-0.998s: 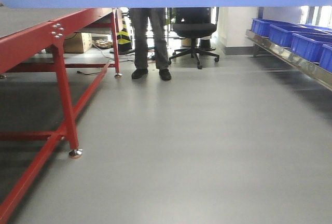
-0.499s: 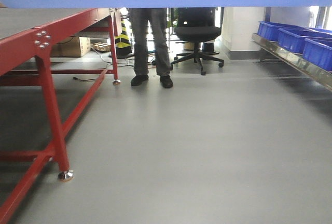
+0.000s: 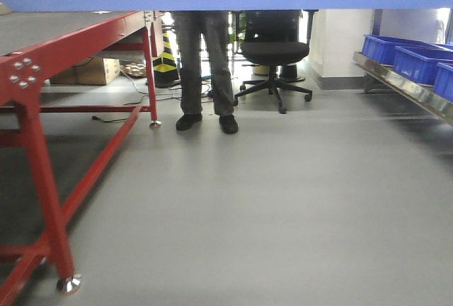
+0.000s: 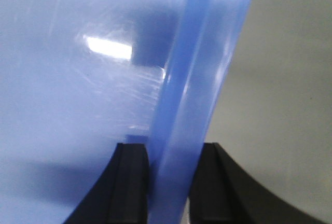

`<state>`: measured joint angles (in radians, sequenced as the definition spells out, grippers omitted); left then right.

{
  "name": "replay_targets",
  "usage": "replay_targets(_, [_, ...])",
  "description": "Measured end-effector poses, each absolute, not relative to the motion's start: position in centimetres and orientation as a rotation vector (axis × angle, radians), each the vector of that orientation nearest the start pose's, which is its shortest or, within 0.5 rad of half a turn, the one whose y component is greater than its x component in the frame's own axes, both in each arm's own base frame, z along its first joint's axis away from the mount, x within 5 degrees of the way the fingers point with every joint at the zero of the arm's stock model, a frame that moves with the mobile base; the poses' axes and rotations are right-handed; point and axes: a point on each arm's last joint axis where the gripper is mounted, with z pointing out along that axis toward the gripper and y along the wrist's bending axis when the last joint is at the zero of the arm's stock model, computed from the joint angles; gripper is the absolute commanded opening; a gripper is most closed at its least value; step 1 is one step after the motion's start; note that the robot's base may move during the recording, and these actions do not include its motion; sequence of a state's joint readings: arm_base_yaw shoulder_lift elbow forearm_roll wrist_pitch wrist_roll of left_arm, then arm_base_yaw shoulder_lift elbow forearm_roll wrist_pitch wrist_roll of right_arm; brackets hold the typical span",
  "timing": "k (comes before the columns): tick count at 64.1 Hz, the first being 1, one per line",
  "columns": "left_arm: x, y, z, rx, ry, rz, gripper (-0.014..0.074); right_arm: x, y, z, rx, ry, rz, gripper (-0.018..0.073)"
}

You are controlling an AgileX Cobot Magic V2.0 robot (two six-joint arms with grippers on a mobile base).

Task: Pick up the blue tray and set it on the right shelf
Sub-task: 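Drive the base away from the table carrying the tray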

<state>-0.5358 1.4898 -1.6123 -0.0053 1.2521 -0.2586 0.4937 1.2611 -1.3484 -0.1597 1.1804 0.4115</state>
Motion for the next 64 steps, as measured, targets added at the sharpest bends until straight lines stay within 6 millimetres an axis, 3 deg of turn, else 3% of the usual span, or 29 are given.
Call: replay_targets(64, [25.87, -15.58, 40.26, 0.364, 2.623, -0.304, -0.0048, 21.99, 10.27, 39.31, -0.129, 2.556, 0.128, 0.0056])
